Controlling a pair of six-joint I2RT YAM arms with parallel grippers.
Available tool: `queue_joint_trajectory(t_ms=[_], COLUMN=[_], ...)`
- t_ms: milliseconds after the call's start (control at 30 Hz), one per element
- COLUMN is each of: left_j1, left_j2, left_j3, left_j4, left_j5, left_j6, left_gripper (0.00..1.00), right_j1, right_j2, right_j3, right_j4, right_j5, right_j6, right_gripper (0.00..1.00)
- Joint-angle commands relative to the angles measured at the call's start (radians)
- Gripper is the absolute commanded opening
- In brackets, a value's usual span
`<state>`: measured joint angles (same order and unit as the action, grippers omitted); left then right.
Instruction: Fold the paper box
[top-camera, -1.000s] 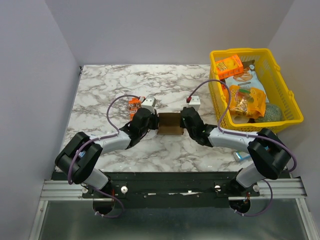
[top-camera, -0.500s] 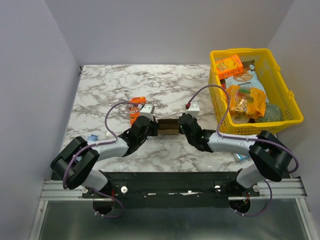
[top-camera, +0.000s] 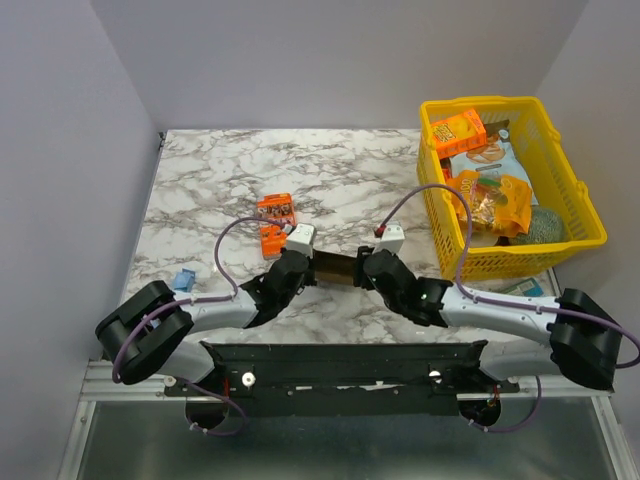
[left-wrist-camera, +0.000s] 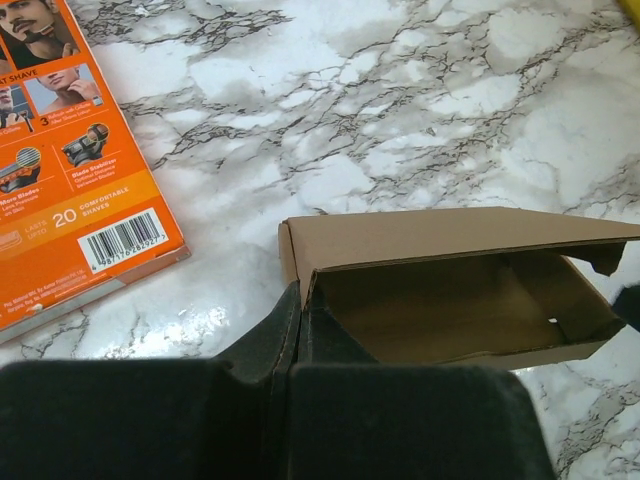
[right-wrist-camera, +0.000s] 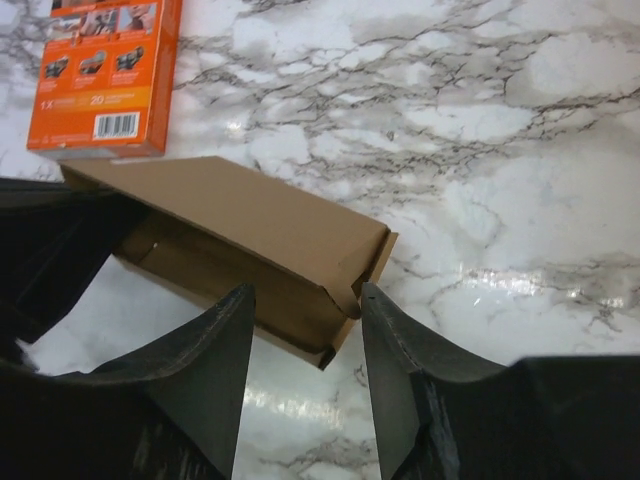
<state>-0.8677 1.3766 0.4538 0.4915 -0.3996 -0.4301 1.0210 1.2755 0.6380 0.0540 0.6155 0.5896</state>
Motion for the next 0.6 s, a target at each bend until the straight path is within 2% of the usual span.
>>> queue_joint_trajectory(t_ms=[0,133,233,333,567], left_j1=[-0.028,-0.047,-0.063,-0.076,-0.094], left_j2=[-0.001,-0.007,-0.005,0.002,0.015], left_j3=[-0.061,-0.107,-0.139,-0.161,-0.188], left_j4=[-0.027,0.039,0.082,0.116,0.133], left_j5=[-0.097,-0.087,-0.090,-0.091,-0.102], left_j6=[0.042,0.074,0.097,0.119,0.116], left_gripper=[0.00,0.00,0.00,0.00,0.00], right_j1=[0.056,0.067,0.065,0.065,0.038], right_j2=[-0.137,-0.273,-0.297,-0.268,-0.024], right_j3=[-0.067,-0.098,-0.052,0.009,0.172], right_j4=[-0.121,-0.128,-0.135,-0.146,-0.082], right_j5=[-0.005,-0.100,-0.129,-0.128,-0.132], right_j6=[0.078,0.046,0.024,0.013,-0.065], right_gripper=[0.55,0.55,0.54,0.54,0.44])
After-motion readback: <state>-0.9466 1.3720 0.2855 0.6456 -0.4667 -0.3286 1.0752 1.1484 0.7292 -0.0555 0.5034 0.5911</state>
